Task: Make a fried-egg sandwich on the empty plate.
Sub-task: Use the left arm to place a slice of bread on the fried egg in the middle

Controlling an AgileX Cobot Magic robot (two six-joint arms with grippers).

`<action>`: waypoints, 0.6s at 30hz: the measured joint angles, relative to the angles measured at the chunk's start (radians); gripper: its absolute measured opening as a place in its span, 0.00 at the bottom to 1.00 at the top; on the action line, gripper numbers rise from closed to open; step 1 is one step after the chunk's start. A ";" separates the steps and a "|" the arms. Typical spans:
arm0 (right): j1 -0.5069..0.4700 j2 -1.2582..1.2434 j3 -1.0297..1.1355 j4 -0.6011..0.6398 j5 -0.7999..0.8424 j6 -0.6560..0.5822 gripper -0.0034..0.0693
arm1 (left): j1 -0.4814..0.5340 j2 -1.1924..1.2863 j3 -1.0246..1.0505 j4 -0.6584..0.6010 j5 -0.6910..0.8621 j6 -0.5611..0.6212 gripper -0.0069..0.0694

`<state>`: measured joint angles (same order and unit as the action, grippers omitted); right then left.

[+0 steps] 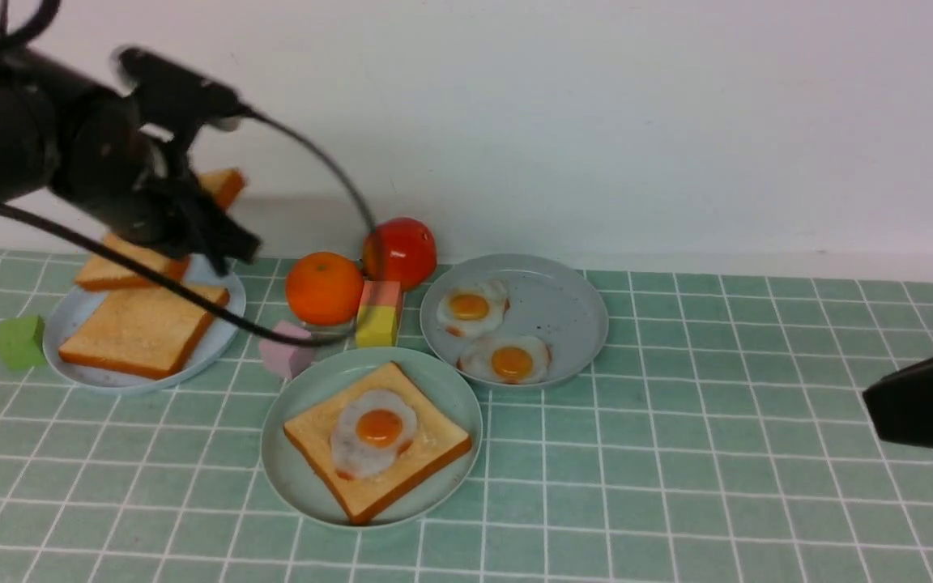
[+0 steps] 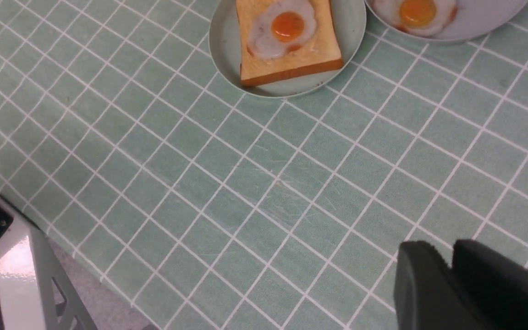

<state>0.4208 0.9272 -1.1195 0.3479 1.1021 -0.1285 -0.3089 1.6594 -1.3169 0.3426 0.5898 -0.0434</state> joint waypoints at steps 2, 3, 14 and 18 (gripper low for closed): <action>0.000 0.000 0.000 0.000 0.000 0.000 0.21 | -0.101 -0.027 0.040 -0.004 0.033 -0.001 0.18; 0.000 0.000 0.000 0.000 0.000 0.000 0.21 | -0.146 -0.030 0.059 -0.004 0.046 -0.001 0.18; 0.000 -0.042 0.014 0.019 0.032 0.000 0.22 | -0.353 0.083 0.139 0.144 0.043 -0.042 0.18; 0.000 -0.110 0.045 0.028 0.038 0.000 0.22 | -0.353 0.120 0.140 0.151 0.023 -0.045 0.18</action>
<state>0.4208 0.8170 -1.0747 0.3762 1.1397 -0.1285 -0.6623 1.7795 -1.1768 0.4935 0.6129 -0.0883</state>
